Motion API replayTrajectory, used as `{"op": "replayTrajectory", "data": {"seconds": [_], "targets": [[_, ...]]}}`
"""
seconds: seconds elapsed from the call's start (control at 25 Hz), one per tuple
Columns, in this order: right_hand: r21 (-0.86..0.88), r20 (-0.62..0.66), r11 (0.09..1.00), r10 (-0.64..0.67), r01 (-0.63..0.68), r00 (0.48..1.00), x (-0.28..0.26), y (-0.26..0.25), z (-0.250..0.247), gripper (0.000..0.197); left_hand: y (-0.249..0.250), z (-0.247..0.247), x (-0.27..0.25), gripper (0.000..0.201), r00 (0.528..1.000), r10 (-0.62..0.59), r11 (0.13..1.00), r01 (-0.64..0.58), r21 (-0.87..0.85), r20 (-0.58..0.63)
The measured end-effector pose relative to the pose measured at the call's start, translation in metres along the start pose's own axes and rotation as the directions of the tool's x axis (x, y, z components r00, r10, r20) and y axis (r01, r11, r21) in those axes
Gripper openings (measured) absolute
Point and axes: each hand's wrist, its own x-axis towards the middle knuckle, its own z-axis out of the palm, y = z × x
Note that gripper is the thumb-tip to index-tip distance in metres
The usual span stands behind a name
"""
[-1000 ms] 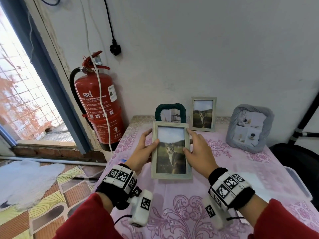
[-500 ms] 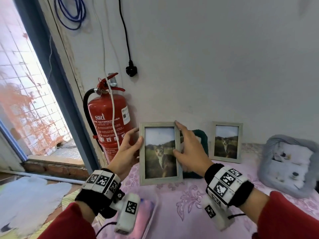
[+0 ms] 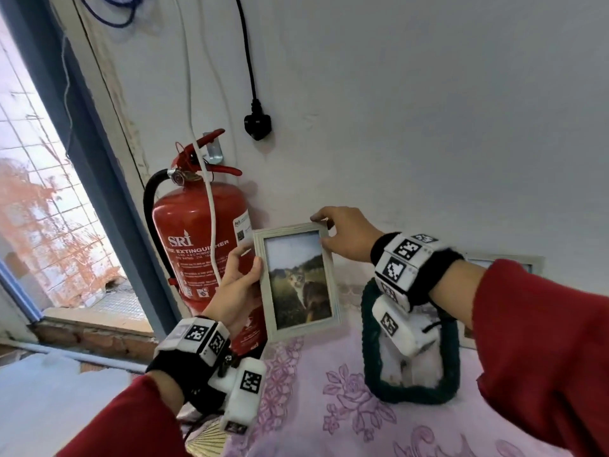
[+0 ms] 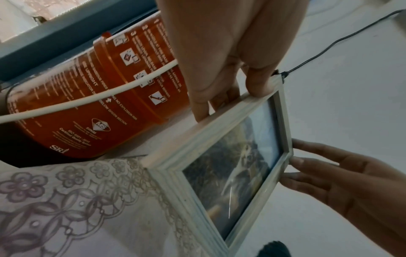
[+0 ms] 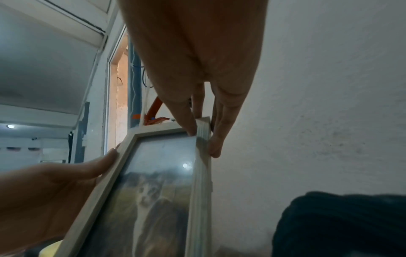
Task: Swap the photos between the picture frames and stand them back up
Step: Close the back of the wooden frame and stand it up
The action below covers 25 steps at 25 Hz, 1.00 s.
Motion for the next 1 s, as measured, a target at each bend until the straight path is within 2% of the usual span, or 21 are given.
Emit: {"op": "replayTrajectory", "data": {"seconds": [0.2, 0.44, 0.64, 0.76, 1.0], "targets": [[-0.113, 0.206, 0.986, 0.146, -0.125, 0.968, 0.04, 0.021, 0.008, 0.047, -0.038, -0.007, 0.034, 0.028, 0.999, -0.048, 0.998, 0.048, -0.028, -0.017], [-0.281, 0.369, 0.947, 0.259, -0.159, 0.892, 0.046, 0.038, 0.021, 0.055, -0.074, -0.007, 0.045, 0.037, 0.992, -0.125, 0.99, 0.123, -0.069, -0.025], [-0.343, 0.379, 0.93, 0.268, -0.135, 0.886, 0.044, 0.04, 0.027, 0.056, -0.078, -0.011, 0.042, 0.038, 0.99, -0.143, 0.989, 0.142, -0.04, -0.02], [-0.344, 0.388, 0.931, 0.257, -0.12, 0.885, 0.043, 0.038, 0.027, 0.055, -0.075, -0.013, 0.041, 0.038, 0.987, -0.151, 0.986, 0.154, 0.065, -0.046], [-0.393, 0.395, 0.917, 0.237, -0.07, 0.888, 0.03, 0.036, 0.021, 0.058, -0.057, -0.011, 0.04, 0.045, 0.981, -0.074, 0.941, 0.128, 0.313, -0.177]]}}
